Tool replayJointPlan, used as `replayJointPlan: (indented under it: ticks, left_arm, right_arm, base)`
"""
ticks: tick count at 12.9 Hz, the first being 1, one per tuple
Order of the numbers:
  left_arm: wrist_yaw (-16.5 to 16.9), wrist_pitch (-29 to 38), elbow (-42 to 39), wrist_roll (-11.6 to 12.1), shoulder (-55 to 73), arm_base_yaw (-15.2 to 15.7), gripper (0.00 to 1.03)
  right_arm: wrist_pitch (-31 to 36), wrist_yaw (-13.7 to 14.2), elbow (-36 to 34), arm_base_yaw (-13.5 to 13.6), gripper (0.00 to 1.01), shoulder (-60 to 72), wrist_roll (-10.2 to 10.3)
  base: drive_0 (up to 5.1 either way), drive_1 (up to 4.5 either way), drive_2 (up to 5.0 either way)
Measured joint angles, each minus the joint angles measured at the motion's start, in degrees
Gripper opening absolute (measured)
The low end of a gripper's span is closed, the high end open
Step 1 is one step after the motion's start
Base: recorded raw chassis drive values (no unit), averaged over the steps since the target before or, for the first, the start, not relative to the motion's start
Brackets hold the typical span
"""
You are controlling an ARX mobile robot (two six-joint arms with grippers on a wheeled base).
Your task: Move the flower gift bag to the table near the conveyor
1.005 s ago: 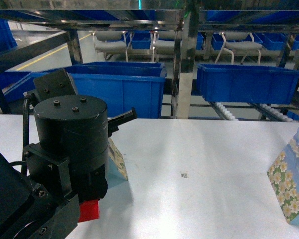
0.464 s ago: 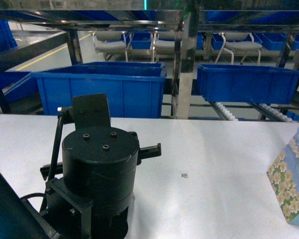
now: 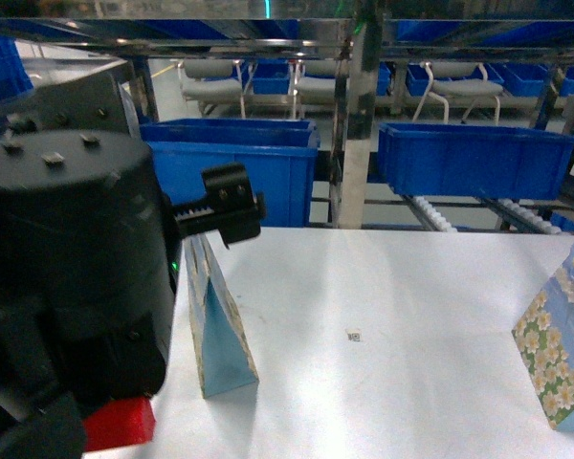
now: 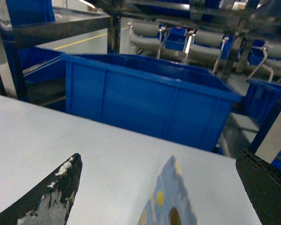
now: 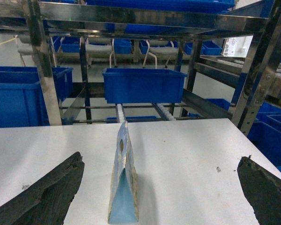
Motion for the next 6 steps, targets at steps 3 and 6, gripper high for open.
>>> replayJointPlan:
  ticks: [3, 6]
  left_arm:
    - [7.5, 0.0, -4.3, 1.2, -15.5, 4.8, 0.98]
    - [22.3, -1.9, -14.3, 1.0, -27.5, 13.0, 0.98]
  right_arm:
    - [0.0, 0.0, 0.0, 0.0, 0.98, 0.0, 0.0]
    - [0.0, 0.0, 0.0, 0.0, 0.98, 0.0, 0.0]
  base:
    - [0.0, 0.0, 0.0]
    - [0.0, 0.0, 0.0]
